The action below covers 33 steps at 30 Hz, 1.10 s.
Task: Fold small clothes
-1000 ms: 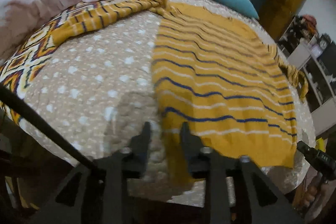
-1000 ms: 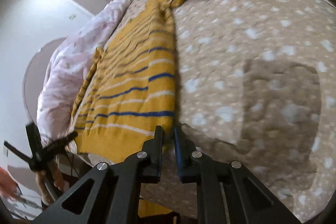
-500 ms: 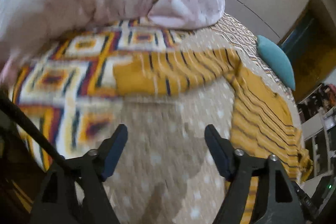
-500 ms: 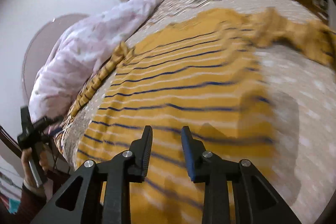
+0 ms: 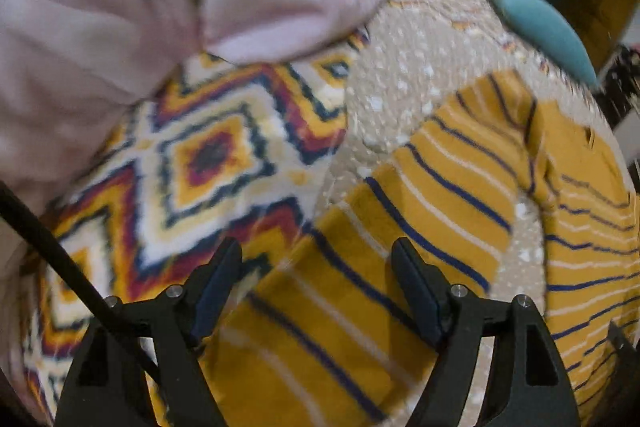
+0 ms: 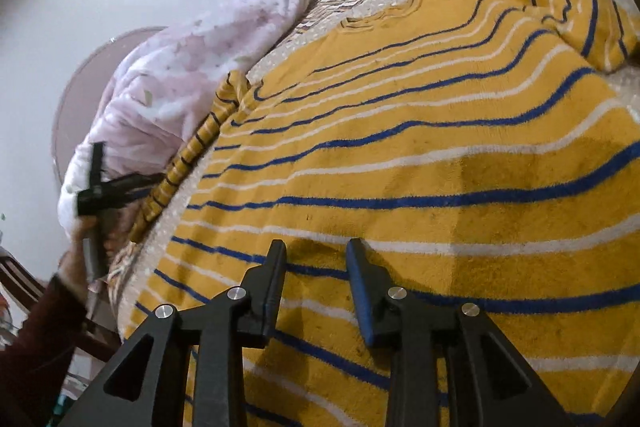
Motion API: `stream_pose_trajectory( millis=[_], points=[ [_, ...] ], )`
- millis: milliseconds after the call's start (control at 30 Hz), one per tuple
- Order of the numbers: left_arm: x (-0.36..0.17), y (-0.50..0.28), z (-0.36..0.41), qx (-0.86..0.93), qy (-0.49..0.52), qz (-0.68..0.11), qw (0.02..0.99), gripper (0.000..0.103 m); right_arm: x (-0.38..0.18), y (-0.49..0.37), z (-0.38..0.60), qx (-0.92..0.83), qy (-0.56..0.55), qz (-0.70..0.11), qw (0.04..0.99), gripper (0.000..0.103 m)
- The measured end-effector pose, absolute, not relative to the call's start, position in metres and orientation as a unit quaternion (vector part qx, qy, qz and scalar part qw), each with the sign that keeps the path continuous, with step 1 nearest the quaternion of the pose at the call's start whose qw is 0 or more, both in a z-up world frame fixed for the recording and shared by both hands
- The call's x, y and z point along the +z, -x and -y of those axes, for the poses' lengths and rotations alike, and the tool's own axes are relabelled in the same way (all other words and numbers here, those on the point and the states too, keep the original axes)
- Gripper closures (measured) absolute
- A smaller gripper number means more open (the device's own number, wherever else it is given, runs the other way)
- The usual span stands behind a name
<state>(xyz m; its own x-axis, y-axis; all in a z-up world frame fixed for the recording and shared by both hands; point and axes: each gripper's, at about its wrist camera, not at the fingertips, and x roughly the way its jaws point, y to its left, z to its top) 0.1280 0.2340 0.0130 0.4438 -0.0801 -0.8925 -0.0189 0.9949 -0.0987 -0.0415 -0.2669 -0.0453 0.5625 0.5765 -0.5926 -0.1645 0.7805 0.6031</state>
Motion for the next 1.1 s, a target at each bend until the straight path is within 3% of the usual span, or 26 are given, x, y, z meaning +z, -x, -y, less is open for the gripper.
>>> stream_pose_trajectory(
  millis=[67, 100, 133, 300, 467, 567, 633, 800, 1000, 1067, 1100],
  points=[
    [0.01, -0.131, -0.229, -0.043, 0.041, -0.531, 0.845, 0.057, -0.044, 0.042, 0.264, 0.22, -0.251, -0.411, 0.848, 0.07],
    [0.013, -0.13, -0.227, -0.06, 0.045, -0.533, 0.843, 0.086, -0.044, 0.042, 0.264, 0.22, -0.251, -0.41, 0.849, 0.07],
    [0.016, -0.129, -0.226, -0.055, 0.037, -0.532, 0.844, 0.093, -0.044, 0.042, 0.264, 0.22, -0.25, -0.41, 0.849, 0.07],
    [0.065, -0.121, -0.221, -0.037, 0.002, -0.496, 0.867, 0.098, -0.045, 0.041, 0.265, 0.22, -0.251, -0.41, 0.849, 0.07],
    [0.163, -0.079, -0.218, -0.015, -0.008, -0.384, 0.923, 0.098, -0.045, 0.041, 0.265, 0.22, -0.251, -0.41, 0.849, 0.07],
    [0.185, -0.039, -0.213, -0.019, -0.02, -0.353, 0.935, 0.098, -0.045, 0.041, 0.265, 0.22, -0.252, -0.41, 0.849, 0.07],
    [0.175, -0.007, -0.212, -0.023, -0.021, -0.362, 0.932, 0.098, -0.045, 0.042, 0.267, 0.221, -0.253, -0.41, 0.848, 0.07],
    [0.092, 0.049, -0.231, 0.027, -0.013, -0.444, 0.895, 0.094, -0.045, 0.042, 0.27, 0.222, -0.256, -0.408, 0.848, 0.07],
    [0.046, 0.095, -0.304, 0.09, 0.134, -0.473, 0.866, 0.092, -0.045, 0.042, 0.27, 0.222, -0.257, -0.408, 0.848, 0.07],
    [0.047, 0.106, -0.317, 0.085, 0.182, -0.459, 0.866, 0.078, -0.045, 0.042, 0.27, 0.223, -0.257, -0.408, 0.847, 0.07],
    [0.046, 0.112, -0.32, 0.081, 0.197, -0.451, 0.867, 0.064, -0.045, 0.042, 0.27, 0.223, -0.257, -0.408, 0.847, 0.07]
  ],
)
